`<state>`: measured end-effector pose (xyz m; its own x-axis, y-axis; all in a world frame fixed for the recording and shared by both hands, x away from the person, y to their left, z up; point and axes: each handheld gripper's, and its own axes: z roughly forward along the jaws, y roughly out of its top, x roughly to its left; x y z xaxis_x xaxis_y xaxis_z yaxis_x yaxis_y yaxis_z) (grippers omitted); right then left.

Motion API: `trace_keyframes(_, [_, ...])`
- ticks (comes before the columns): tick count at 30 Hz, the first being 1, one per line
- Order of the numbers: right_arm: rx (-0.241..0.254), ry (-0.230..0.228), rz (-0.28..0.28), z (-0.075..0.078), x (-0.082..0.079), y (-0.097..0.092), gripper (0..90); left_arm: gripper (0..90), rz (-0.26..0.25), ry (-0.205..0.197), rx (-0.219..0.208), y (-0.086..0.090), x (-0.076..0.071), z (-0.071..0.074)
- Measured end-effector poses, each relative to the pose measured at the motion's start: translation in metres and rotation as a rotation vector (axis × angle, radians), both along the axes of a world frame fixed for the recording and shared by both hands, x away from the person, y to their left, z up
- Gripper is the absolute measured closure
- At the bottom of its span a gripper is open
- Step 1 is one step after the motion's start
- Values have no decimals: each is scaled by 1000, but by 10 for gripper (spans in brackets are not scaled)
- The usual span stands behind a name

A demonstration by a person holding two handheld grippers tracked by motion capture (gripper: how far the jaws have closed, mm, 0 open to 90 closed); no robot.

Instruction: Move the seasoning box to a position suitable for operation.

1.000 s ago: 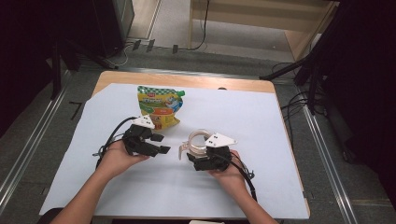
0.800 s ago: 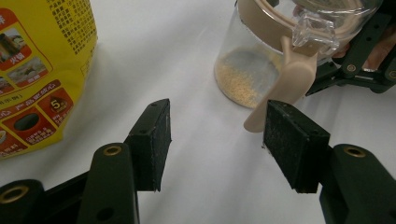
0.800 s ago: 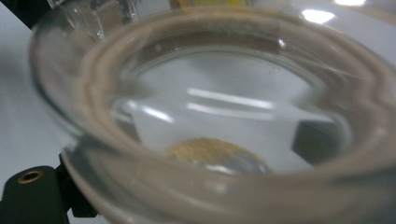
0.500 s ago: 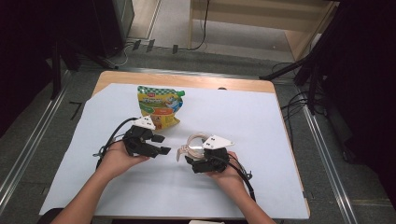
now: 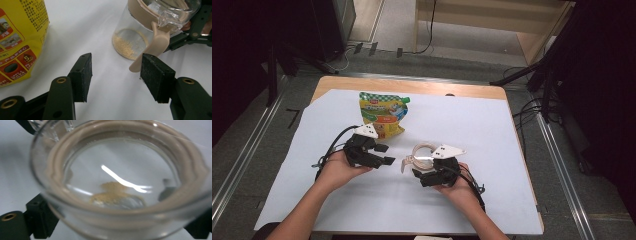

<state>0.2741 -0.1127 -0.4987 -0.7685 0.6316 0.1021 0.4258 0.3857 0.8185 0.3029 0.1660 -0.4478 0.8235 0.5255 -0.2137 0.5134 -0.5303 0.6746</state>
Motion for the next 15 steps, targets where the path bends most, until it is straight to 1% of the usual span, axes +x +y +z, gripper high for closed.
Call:
trace_keyframes(3, [-4,3,4,1,-2,-2,59,440,1,0,0,0,0,0])
trace_keyframes(4, [-17,1,12,3,-4,-4,55,439,1,1,2,0,-1,0])
trace_keyframes(6, [-23,-1,22,4,-7,-8,55,434,3,3,4,0,-1,0])
trace_keyframes(10, [-35,9,39,4,-11,-14,56,431,1,2,5,0,-2,0])
trace_keyframes(11, [-42,19,43,5,-15,-18,61,431,5,3,3,0,-2,0])
trace_keyframes(14, [-39,21,42,8,-19,-22,64,431,6,5,3,0,-1,0])
trace_keyframes(15, [-31,14,43,13,-23,-26,81,433,4,4,5,-1,-1,-1])
